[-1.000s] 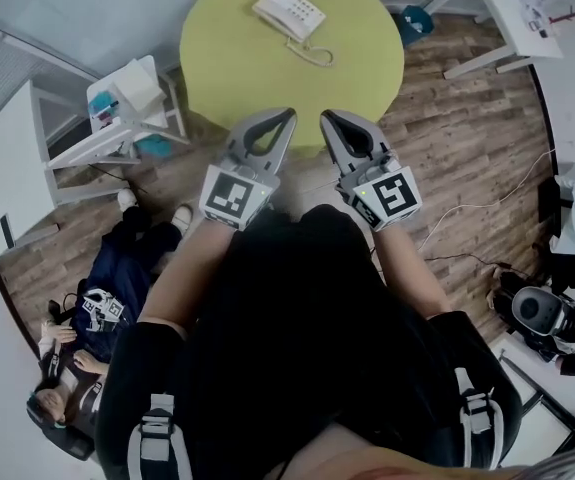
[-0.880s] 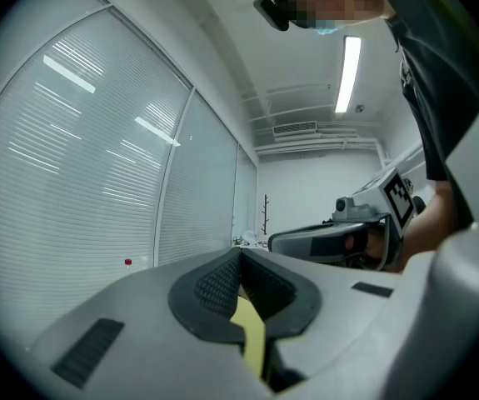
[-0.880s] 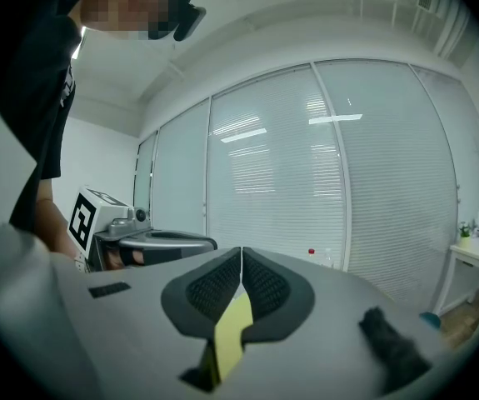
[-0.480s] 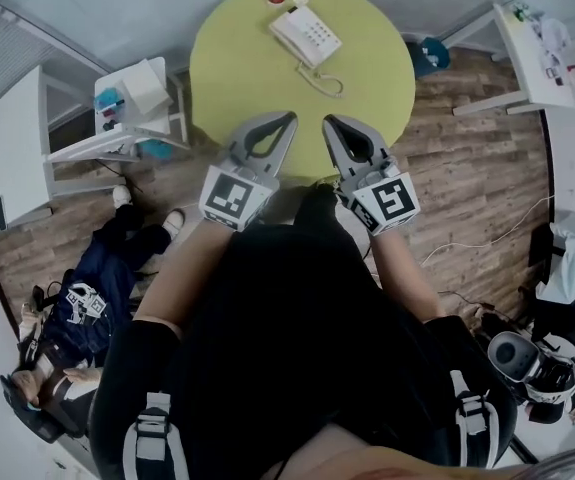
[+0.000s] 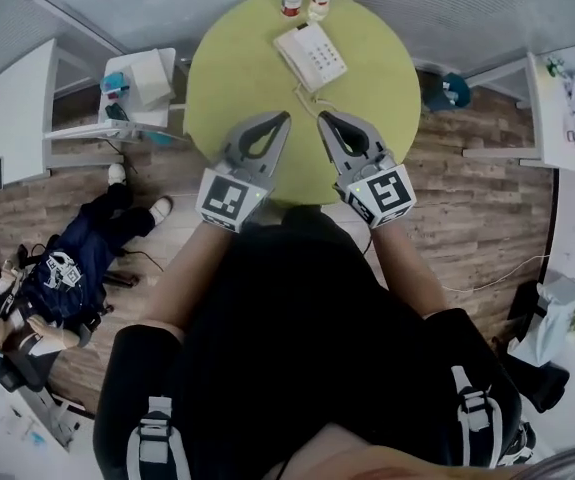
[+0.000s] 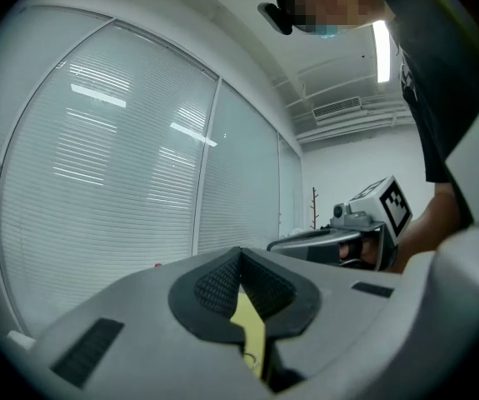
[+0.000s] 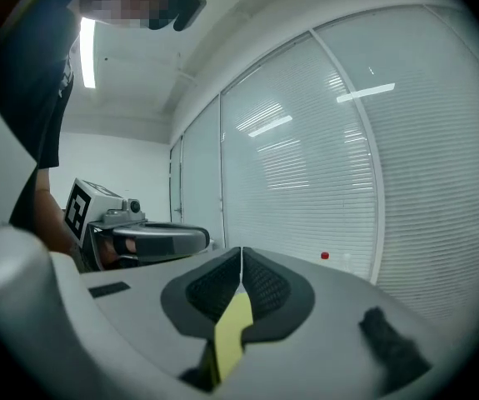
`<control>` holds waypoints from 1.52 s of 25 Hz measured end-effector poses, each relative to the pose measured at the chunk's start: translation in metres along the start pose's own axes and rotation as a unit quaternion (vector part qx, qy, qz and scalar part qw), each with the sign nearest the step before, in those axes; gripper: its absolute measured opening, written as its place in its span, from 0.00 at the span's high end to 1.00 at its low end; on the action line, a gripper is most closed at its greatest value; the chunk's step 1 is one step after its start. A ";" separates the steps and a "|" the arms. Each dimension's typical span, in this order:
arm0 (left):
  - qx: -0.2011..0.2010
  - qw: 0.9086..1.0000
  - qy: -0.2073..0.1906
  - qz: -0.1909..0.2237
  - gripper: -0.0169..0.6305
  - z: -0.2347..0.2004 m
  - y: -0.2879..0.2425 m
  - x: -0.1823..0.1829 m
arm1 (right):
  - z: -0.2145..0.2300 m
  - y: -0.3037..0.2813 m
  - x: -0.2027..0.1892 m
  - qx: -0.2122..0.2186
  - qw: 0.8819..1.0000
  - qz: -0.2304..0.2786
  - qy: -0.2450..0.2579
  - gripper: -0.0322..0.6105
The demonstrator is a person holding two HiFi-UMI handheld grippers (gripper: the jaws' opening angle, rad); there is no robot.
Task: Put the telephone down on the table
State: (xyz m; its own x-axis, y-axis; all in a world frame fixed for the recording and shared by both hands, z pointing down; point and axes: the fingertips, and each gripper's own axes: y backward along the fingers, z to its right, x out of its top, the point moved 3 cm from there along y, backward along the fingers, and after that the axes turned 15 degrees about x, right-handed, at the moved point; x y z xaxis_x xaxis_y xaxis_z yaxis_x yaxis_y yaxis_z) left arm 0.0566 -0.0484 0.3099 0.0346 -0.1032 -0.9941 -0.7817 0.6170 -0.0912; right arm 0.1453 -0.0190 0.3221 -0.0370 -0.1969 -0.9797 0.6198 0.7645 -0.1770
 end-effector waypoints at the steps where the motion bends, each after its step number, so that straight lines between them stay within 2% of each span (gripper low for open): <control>1: 0.010 1.000 0.003 -0.001 0.96 0.003 -0.007 -0.001 | 0.010 0.002 -0.003 0.008 1.000 -0.003 0.000 0.92; 8: 0.082 0.997 0.008 -0.005 0.96 0.013 -0.044 -0.019 | 0.063 0.001 -0.030 0.064 0.997 -0.031 -0.008 0.92; 12: 0.131 0.991 0.021 -0.010 0.96 0.006 -0.063 -0.036 | 0.092 -0.010 -0.051 0.079 0.996 -0.046 -0.009 0.92; 16: 0.159 0.987 0.023 -0.019 0.96 -0.002 -0.080 -0.057 | 0.116 -0.027 -0.073 0.088 0.994 -0.058 -0.016 0.92; 22: 0.179 0.983 0.029 0.002 0.96 -0.026 -0.109 -0.089 | 0.149 -0.063 -0.106 0.091 0.993 -0.074 -0.018 0.92; 31: 0.185 0.982 0.036 0.005 0.96 -0.058 -0.148 -0.156 | 0.191 -0.112 -0.175 0.072 0.990 -0.120 -0.014 0.91; 35: 0.185 0.982 0.025 0.004 0.96 -0.065 -0.163 -0.179 | 0.209 -0.129 -0.212 0.066 0.985 -0.158 -0.016 0.78; 38: 0.185 0.983 0.012 -0.005 0.96 -0.071 -0.172 -0.197 | 0.223 -0.142 -0.232 0.054 0.982 -0.179 -0.023 0.73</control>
State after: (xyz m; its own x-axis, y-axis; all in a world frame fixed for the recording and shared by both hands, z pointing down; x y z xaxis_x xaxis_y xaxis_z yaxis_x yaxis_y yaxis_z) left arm 0.1402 -0.1897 0.5258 0.0220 -0.1260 -0.9918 -0.5016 0.8567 -0.1200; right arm 0.2409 -0.2186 0.5956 -0.2337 -0.4710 -0.8506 0.6531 0.5721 -0.4962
